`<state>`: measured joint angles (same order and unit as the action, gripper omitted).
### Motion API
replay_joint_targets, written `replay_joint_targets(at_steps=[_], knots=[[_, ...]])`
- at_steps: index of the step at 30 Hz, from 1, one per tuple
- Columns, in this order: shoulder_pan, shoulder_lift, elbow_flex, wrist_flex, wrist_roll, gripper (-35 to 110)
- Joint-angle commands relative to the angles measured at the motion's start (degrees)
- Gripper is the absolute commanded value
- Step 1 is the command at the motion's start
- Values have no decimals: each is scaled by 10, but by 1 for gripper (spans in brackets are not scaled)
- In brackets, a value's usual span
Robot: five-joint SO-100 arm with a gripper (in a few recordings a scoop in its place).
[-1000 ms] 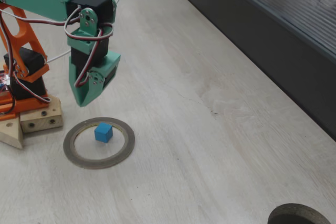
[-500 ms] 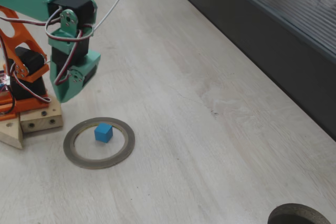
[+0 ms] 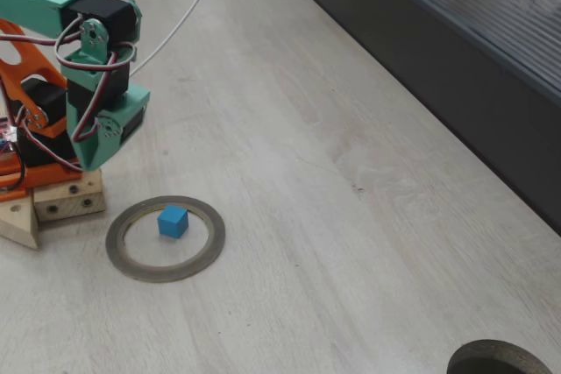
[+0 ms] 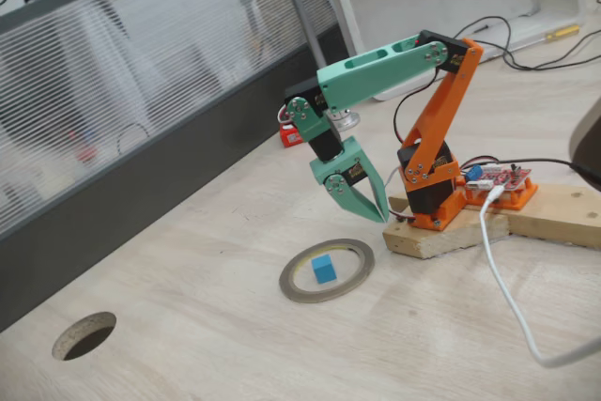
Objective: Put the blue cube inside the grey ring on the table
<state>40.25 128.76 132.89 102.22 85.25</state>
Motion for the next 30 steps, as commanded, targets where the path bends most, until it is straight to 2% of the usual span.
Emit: replay_joint_targets(at_steps=[1, 30], knots=[[5, 20, 11, 7, 1, 1], [5, 11, 11, 7, 1, 1]])
